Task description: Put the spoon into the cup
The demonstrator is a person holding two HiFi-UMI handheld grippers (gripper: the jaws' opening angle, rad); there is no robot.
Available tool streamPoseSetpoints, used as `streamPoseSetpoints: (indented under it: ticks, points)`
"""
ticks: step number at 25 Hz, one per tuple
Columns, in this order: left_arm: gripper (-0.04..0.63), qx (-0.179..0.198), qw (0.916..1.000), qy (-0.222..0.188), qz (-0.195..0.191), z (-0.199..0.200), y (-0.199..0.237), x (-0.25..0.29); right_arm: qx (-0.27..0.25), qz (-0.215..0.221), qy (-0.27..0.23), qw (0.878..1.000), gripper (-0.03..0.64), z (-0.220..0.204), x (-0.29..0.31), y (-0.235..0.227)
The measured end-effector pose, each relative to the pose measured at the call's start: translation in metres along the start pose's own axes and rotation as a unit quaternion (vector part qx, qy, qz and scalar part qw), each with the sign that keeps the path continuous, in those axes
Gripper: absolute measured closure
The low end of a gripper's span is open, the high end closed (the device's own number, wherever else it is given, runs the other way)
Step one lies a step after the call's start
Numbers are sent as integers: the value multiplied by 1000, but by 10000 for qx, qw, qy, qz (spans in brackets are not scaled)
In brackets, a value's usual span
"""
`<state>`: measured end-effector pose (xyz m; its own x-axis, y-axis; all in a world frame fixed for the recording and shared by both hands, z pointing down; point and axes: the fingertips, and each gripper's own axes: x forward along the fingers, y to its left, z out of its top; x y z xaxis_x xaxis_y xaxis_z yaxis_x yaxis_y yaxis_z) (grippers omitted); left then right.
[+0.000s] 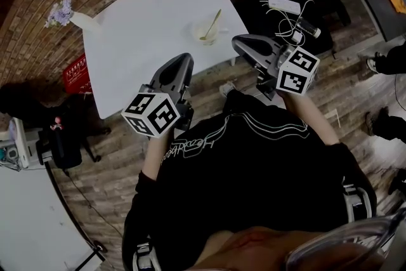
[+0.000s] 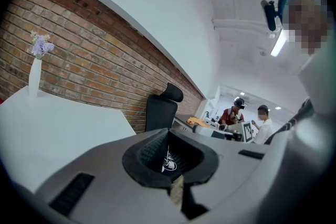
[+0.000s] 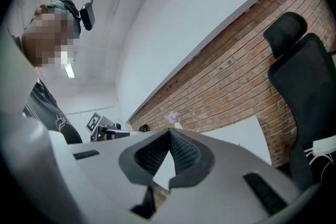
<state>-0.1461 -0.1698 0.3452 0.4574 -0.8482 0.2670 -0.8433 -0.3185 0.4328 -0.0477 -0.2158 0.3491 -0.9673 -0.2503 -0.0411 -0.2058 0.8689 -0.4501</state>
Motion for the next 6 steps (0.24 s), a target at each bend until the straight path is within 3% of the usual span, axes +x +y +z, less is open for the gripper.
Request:
streamPoseSetpoints:
  ticks: [6]
  points:
    - [591,80,10000,-19,-13,10,2,0,-42,6,2,10000,620,4,5,1]
